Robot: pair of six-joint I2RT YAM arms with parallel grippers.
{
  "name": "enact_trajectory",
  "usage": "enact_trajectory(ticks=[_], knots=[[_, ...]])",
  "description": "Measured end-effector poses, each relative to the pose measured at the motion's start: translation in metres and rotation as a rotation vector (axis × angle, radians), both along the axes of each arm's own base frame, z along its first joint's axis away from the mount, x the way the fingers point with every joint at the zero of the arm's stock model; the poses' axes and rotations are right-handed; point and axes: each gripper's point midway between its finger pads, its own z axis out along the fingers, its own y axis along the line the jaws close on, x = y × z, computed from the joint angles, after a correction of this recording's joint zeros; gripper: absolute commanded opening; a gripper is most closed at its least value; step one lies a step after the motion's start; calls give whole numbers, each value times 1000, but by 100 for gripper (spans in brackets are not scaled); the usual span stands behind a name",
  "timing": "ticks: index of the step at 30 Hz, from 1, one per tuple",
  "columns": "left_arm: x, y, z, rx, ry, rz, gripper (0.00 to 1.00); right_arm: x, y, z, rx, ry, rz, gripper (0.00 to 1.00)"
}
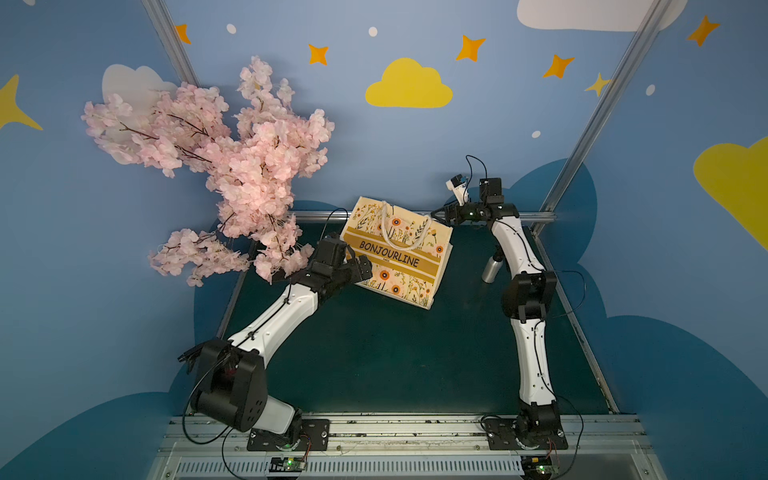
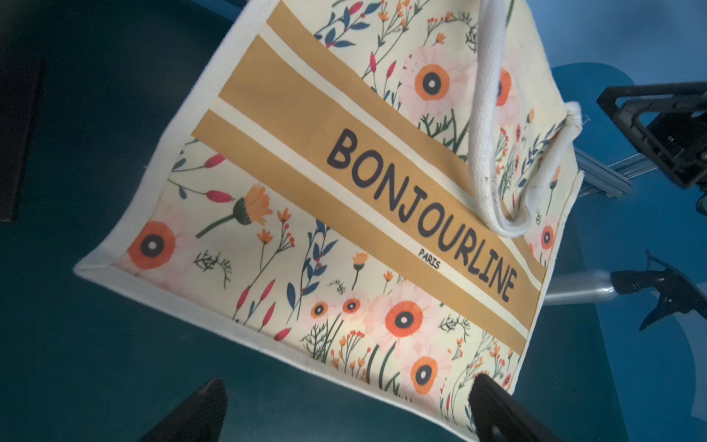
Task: Put tissues into the canvas bag
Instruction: Adjust the canvas bag at the center of the board.
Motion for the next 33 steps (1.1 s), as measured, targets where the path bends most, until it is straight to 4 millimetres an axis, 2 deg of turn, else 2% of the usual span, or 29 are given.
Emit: enact_trajectory(ticks=[2, 5, 7, 11, 14, 16, 20, 23, 25, 28, 31, 33], knots=[[12, -3, 2, -26, 26, -14, 99, -8, 7, -6, 19, 30, 42, 86], [28, -11, 15, -75, 35, -55, 100, -22, 20, -1, 79, 66, 115, 84], [33, -16, 23, -99, 38, -81, 99, -30, 29, 3, 107, 76, 157, 76], [31, -22, 26, -133, 54, -123, 99, -42, 47, 6, 127, 89, 209, 43], [26, -21, 17, -134, 77, -138, 100, -49, 56, 4, 124, 96, 232, 15], [18, -16, 7, -127, 99, -137, 99, -52, 61, 2, 114, 102, 240, 0], [-2, -6, -9, -118, 124, -127, 100, -59, 71, 2, 86, 100, 242, 0], [-11, 0, -12, -117, 112, -118, 99, -70, 80, 21, 74, 80, 250, 0], [-16, 3, -14, -113, 103, -112, 100, -87, 89, 42, 61, 55, 269, 0], [-24, 8, -21, -105, 98, -100, 99, -130, 111, 82, 12, -19, 320, 0], [-35, 14, -31, -92, 104, -84, 99, -192, 140, 113, -40, -85, 399, 0], [-46, 20, -39, -81, 116, -67, 99, -234, 158, 125, -69, -114, 454, 0]])
